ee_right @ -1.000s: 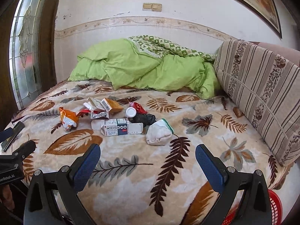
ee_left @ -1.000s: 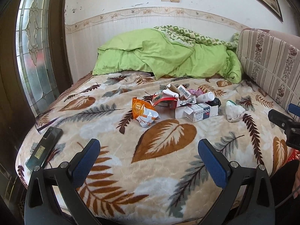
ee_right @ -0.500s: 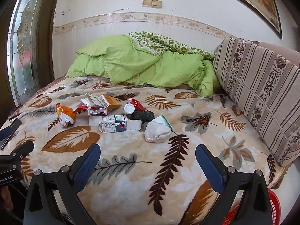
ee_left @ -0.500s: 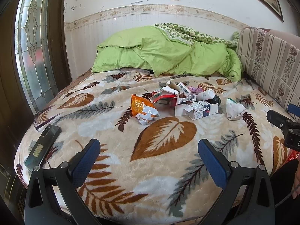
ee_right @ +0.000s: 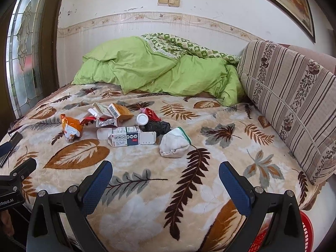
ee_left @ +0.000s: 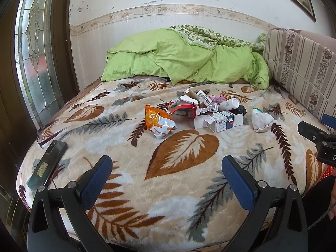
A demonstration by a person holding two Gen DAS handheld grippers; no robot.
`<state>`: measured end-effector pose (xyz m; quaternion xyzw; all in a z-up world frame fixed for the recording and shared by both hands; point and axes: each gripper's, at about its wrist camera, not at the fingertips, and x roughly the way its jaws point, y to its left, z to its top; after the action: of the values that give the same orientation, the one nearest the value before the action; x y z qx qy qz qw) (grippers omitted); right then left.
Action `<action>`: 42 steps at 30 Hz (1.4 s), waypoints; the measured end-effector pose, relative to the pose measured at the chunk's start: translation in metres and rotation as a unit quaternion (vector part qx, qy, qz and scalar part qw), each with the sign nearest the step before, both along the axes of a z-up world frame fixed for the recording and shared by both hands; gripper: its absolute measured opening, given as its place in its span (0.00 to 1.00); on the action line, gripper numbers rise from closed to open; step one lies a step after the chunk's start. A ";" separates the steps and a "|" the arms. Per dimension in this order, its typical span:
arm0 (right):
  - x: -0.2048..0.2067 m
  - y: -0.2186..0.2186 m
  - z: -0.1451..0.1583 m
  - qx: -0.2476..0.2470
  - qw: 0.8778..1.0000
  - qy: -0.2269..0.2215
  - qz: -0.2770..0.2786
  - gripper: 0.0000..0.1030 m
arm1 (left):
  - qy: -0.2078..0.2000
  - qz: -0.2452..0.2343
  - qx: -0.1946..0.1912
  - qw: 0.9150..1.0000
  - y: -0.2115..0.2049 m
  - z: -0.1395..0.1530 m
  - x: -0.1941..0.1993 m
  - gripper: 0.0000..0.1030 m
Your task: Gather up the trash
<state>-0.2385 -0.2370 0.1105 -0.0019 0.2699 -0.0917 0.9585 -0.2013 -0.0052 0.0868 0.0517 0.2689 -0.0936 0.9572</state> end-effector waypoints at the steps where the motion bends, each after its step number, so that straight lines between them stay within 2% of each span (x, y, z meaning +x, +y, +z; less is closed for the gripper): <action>1: 0.000 0.001 0.000 0.000 1.000 0.001 0.000 0.99 | 0.000 0.000 0.000 1.000 0.000 0.000 0.000 1.00; 34: 0.000 0.001 0.000 0.002 1.000 0.002 0.000 0.99 | 0.003 -0.001 0.000 1.000 0.001 0.001 0.001 1.00; 38: 0.000 -0.005 -0.002 0.019 1.000 0.003 -0.002 0.99 | 0.026 -0.003 -0.014 1.000 0.002 -0.002 0.009 1.00; 42: 0.001 -0.011 -0.003 0.045 0.999 0.003 -0.002 0.99 | 0.063 0.004 -0.034 0.997 0.007 -0.004 0.037 1.00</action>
<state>-0.2376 -0.2484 0.1075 0.0420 0.2767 -0.0815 0.9566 -0.1643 0.0019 0.0825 0.0121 0.3259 -0.1018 0.9398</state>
